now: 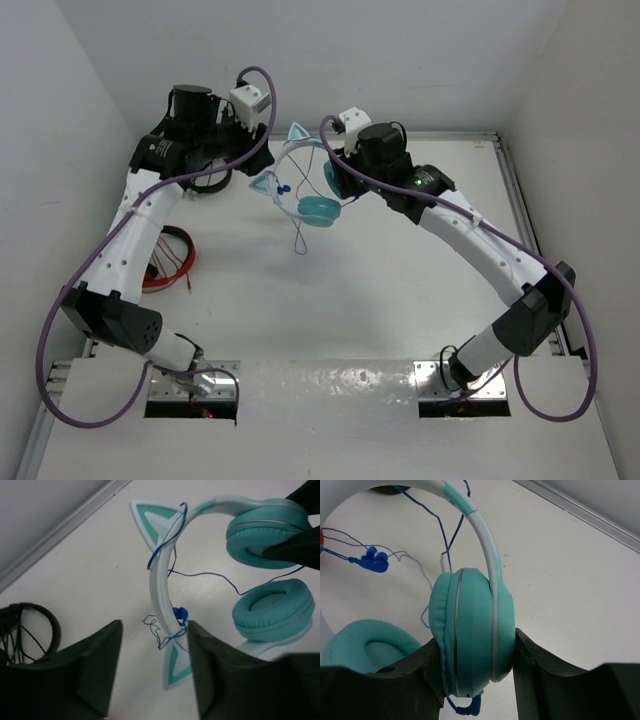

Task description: Wrap the headphones

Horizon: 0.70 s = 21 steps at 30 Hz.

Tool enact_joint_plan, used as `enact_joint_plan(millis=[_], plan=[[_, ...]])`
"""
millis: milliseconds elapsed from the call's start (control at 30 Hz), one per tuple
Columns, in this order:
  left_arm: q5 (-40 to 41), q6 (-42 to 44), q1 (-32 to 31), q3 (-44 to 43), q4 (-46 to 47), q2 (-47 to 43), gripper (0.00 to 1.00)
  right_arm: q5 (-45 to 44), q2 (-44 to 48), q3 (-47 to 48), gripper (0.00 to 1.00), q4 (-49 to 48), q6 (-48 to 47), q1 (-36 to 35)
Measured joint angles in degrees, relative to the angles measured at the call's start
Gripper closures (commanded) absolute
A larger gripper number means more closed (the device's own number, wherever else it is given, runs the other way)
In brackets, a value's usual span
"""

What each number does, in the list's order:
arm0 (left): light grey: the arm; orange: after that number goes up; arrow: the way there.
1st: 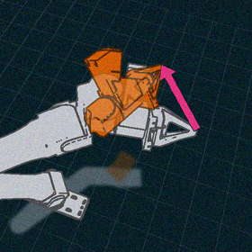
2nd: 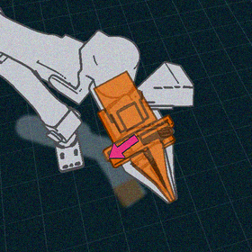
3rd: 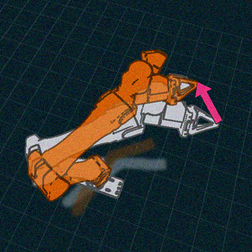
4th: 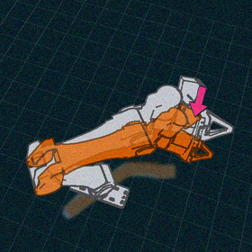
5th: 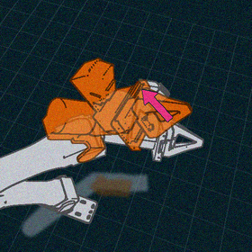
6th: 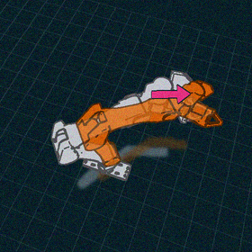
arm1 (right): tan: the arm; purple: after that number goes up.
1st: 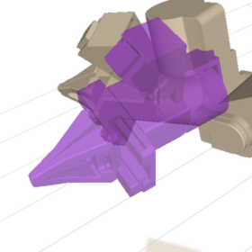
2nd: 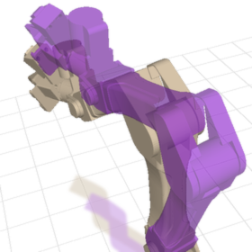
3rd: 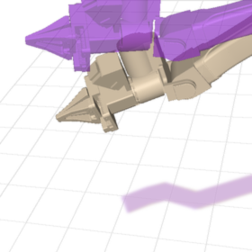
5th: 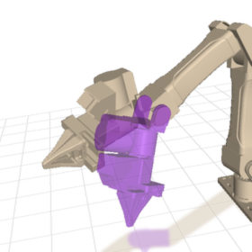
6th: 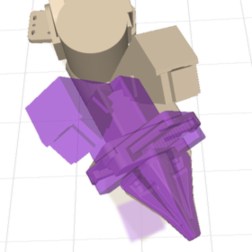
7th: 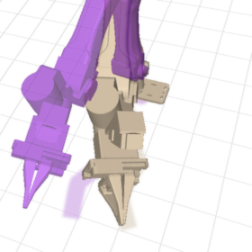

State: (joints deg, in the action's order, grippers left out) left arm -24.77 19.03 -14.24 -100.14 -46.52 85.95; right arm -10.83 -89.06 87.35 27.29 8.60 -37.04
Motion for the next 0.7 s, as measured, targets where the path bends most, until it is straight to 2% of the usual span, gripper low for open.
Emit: enact_joint_plan(millis=[33, 67, 100, 267, 333, 400, 433, 500, 533, 567, 600, 633, 700], plan=[[-0.5, 0.0, 0.3, -0.3, 0.1, -0.3, 0.72, 1.0, 0.1, 0.0, 1.0, 0.0, -0.5, 0.1], [-1.5, -0.4, 0.8, -0.4, 0.2, -0.5, 0.76, 2.1, 0.2, 0.0, 1.0, 0.0, -1.0, 0.1], [-3.7, -0.5, 1.3, -0.4, 0.2, -0.5, 0.79, 2.8, 0.3, 0.0, 1.0, 0.2, -1.2, 0.0], [-7.5, 0.7, 5.4, -0.3, -0.3, -0.5, 0.78, 6.3, 1.7, -0.3, 1.0, 1.1, -4.0, -0.2], [-8.4, 2.8, 7.3, -0.1, -0.5, -0.5, 0.84, 7.5, 2.4, -0.3, 1.0, 2.0, -5.0, -0.2], [-11.5, 4.3, 10.2, 0.0, -1.2, -0.4, 0.78, 8.2, 3.1, -0.3, 1.0, 2.8, -6.1, -0.2], [-13.5, 5.6, 12.6, 0.0, -1.3, -0.4, 0.71, 8.3, 3.4, -0.3, 1.0, 3.2, -6.7, -0.1], [-16.2, 9.8, 17.2, 0.0, -2.3, -0.4, 0.64, 8.9, 4.0, -0.3, 1.0, 3.8, -8.2, -0.1], [-17.3, 13.7, 19.3, 0.1, -3.6, -0.5, 0.55, 9.5, 4.4, -0.3, 1.0, 4.2, -8.8, 0.0], [-18.8, 18.3, 20.9, 0.4, -5.1, -0.5, 0.49, 10.1, 4.7, -0.3, 1.0, 4.4, -9.4, 0.0], [-20.4, 23.5, 21.5, 1.2, -6.7, -0.7, 0.34, 10.9, 5.2, -0.3, 1.0, 4.6, -9.9, 0.1], [-22.8, 30.5, 21.5, 3.0, -9.1, -1.3, 0.29, 11.5, 5.5, -0.3, 1.0, 4.7, -10.2, 0.1], [-27.8, 42.0, 20.6, 7.4, -15.8, -2.4, 0.26, 12.5, 6.2, -0.3, 1.0, 4.6, -10.8, 0.2]])
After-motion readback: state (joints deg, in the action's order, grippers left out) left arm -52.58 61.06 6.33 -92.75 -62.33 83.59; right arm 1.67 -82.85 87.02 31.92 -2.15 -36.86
